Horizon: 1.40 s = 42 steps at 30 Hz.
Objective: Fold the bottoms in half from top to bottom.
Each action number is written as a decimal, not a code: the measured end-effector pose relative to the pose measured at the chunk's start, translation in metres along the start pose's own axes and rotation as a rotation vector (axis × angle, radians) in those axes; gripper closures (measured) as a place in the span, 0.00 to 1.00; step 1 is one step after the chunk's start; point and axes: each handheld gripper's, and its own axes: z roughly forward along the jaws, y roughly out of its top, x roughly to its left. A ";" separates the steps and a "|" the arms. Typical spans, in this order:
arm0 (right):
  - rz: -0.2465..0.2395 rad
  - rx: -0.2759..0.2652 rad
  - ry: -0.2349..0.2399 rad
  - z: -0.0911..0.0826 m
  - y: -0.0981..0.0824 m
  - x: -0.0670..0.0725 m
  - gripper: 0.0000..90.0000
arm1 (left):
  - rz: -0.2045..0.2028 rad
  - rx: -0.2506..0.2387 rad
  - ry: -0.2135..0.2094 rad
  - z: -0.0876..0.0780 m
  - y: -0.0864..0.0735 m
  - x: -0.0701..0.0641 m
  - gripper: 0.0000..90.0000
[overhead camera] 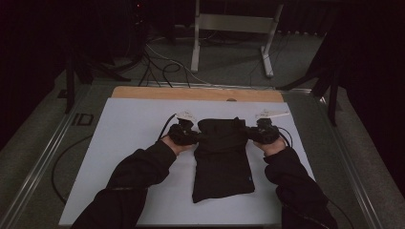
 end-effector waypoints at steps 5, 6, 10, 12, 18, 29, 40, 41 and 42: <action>0.009 -0.003 0.010 -0.002 -0.002 0.003 0.95 | 0.004 0.003 -0.005 -0.002 -0.003 -0.005 0.96; 0.008 -0.002 0.010 -0.003 -0.003 0.004 0.95 | 0.004 0.003 -0.005 -0.002 -0.003 -0.005 0.96; -0.013 0.006 0.015 -0.007 -0.006 0.008 0.95 | 0.008 0.007 -0.012 -0.004 -0.007 -0.012 0.96; -0.017 0.005 0.019 -0.009 -0.007 0.010 0.95 | 0.010 0.012 -0.013 -0.005 -0.008 -0.014 0.96; -0.018 0.010 0.030 -0.013 -0.012 0.014 0.95 | 0.017 0.014 -0.025 -0.006 -0.014 -0.023 0.96; -0.034 0.034 0.052 -0.015 -0.024 0.022 0.95 | 0.007 0.023 -0.045 -0.008 -0.028 -0.031 0.96; -0.037 0.061 0.074 -0.020 -0.042 0.032 0.95 | 0.015 0.043 -0.057 -0.005 -0.044 -0.040 0.96; -0.034 0.062 0.076 -0.020 -0.044 0.033 0.95 | 0.010 0.042 -0.056 -0.005 -0.045 -0.040 0.96; -0.034 0.066 0.080 -0.020 -0.045 0.034 0.95 | 0.011 0.046 -0.058 -0.004 -0.046 -0.040 0.96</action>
